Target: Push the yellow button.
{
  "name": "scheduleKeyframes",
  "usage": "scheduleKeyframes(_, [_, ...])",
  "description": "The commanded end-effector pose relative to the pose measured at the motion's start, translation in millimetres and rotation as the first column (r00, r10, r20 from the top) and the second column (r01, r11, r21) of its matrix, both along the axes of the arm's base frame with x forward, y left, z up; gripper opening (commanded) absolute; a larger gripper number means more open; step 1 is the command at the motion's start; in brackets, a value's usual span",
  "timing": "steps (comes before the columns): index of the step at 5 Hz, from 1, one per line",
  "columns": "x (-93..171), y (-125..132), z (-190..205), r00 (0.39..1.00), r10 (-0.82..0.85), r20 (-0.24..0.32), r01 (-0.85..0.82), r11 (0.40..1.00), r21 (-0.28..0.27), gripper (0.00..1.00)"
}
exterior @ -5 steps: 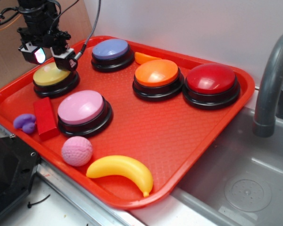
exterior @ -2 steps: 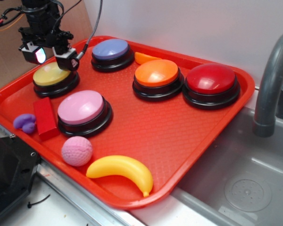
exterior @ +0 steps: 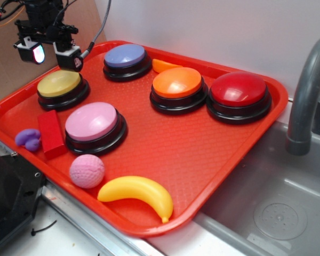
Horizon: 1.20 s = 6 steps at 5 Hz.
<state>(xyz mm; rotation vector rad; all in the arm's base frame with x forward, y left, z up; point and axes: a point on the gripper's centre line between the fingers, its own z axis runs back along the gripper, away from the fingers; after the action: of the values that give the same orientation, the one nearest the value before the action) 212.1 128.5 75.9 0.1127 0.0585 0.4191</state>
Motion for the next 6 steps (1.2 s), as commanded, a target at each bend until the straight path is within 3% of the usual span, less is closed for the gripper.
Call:
scheduleKeyframes(1, [2.2,11.0,34.9,0.995,0.024,0.095,-0.031,0.997,0.071,1.0])
scheduleKeyframes(6, [-1.9,8.7,61.5,0.991,0.031,0.127,-0.042,0.995,0.087,1.0])
